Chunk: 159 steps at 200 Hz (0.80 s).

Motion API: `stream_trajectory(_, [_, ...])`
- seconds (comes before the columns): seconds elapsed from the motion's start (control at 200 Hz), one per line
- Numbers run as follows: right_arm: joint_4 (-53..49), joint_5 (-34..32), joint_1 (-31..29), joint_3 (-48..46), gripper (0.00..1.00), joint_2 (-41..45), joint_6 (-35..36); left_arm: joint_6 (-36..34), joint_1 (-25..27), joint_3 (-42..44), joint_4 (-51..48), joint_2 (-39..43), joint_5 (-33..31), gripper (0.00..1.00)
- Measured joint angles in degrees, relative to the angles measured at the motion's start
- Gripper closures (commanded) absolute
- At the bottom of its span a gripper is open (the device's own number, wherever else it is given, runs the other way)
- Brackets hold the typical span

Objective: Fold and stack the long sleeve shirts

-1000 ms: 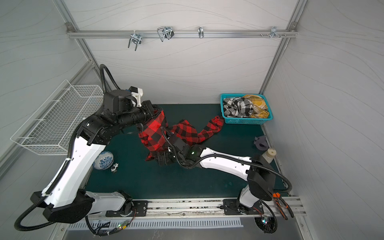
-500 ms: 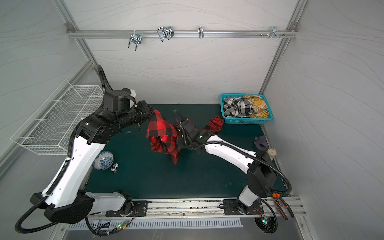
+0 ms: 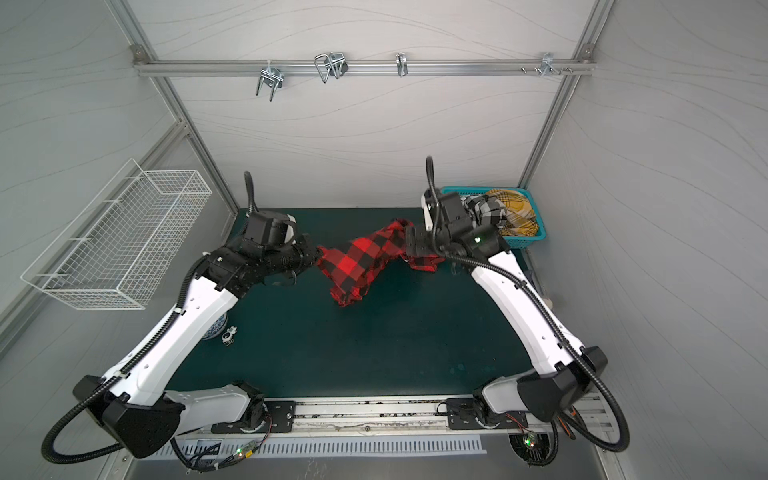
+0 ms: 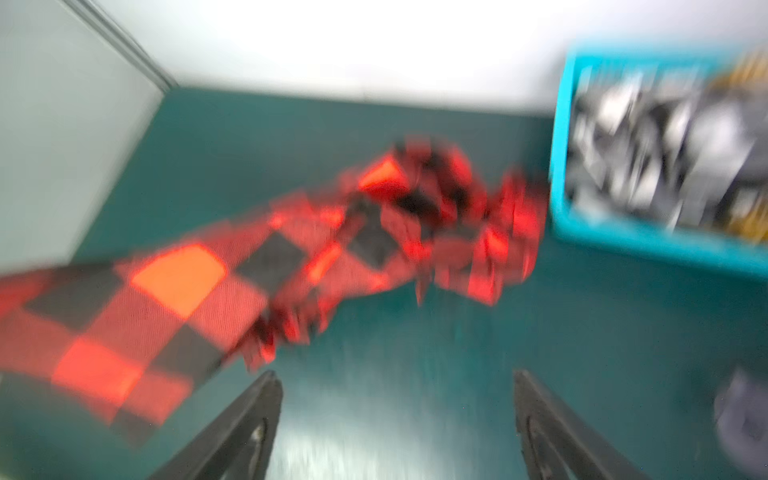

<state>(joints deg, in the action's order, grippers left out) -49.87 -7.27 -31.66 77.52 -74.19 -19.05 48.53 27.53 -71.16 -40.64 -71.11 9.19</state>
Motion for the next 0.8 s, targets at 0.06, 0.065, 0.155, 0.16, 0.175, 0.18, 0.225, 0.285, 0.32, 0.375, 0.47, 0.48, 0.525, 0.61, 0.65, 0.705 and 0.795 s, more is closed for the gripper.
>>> stream_trajectory(0.06, [0.0, 2.2, 0.5, -10.0, 0.11, 3.0, -3.4, 0.1, 1.2, 6.7, 2.3, -0.4, 3.3, 1.00])
stream_trajectory(0.065, [-0.1, 2.8, 0.6, -11.9, 0.11, 3.4, -4.1, 0.1, 1.3, 7.2, 2.5, -0.5, 3.6, 1.00])
stream_trajectory(0.155, [-0.3, 6.6, 1.9, -22.2, 0.11, 5.2, -9.2, 0.5, 2.3, 16.8, 4.4, -1.1, 7.1, 1.00])
stream_trajectory(0.16, [-0.3, 6.8, 2.0, -22.6, 0.11, 5.2, -9.2, 0.6, 2.3, 17.1, 4.4, -1.1, 7.1, 1.00])
stream_trajectory(0.175, [-0.2, 7.4, 2.2, -23.3, 0.11, 5.3, -10.1, 0.6, 2.3, 18.3, 4.5, -1.0, 7.4, 1.00])
stream_trajectory(0.18, [-0.2, 7.8, 2.3, -23.7, 0.11, 5.3, -10.5, 0.7, 2.3, 18.9, 4.5, -1.0, 7.5, 1.00])
stream_trajectory(0.225, [0.5, 10.0, 3.0, -25.2, 0.11, 5.4, -12.9, 1.0, 2.3, 21.7, 4.5, -0.6, 8.1, 1.00])
stream_trajectory(0.285, [3.1, 12.8, 3.5, -25.4, 0.12, 4.8, -15.6, 1.2, 2.3, 23.8, 4.5, 0.4, 8.6, 1.00])
stream_trajectory(0.32, [5.5, 14.6, 3.7, -25.0, 0.14, 3.8, -17.6, 1.2, 2.3, 24.2, 4.5, 1.4, 8.7, 1.00])
stream_trajectory(0.375, [9.5, 17.2, 3.8, -23.7, 0.17, 0.7, -19.3, 1.1, 2.3, 24.2, 4.7, 3.0, 8.8, 1.00])
stream_trajectory(0.47, [16.7, 20.5, 3.8, -20.3, 0.27, -8.5, -22.2, 1.1, 2.3, 24.1, 4.6, 5.6, 8.8, 1.00])
stream_trajectory(0.48, [17.2, 20.7, 3.8, -20.1, 0.27, -9.3, -22.3, 1.1, 2.3, 24.1, 4.6, 5.7, 8.8, 1.00])
stream_trajectory(0.525, [20.6, 22.1, 3.8, -18.5, 0.27, -14.2, -23.4, 1.1, 2.3, 24.1, 4.5, 6.6, 8.8, 1.00])
stream_trajectory(0.61, [25.6, 23.7, 3.6, -16.6, 0.29, -21.4, -25.0, 1.1, 2.3, 24.1, 4.0, 8.3, 8.7, 1.00])
stream_trajectory(0.65, [27.2, 24.0, 3.5, -15.8, 0.32, -23.8, -25.6, 1.1, 2.3, 24.1, 3.7, 9.1, 8.6, 1.00])
stream_trajectory(0.705, [29.2, 24.5, 3.3, -15.1, 0.36, -26.6, -26.8, 1.1, 2.3, 24.0, 3.2, 10.0, 8.6, 1.00])
stream_trajectory(0.795, [33.0, 25.7, 2.8, -14.9, 0.39, -29.8, -29.4, 1.1, 2.3, 23.7, 2.6, 10.9, 8.5, 1.00])
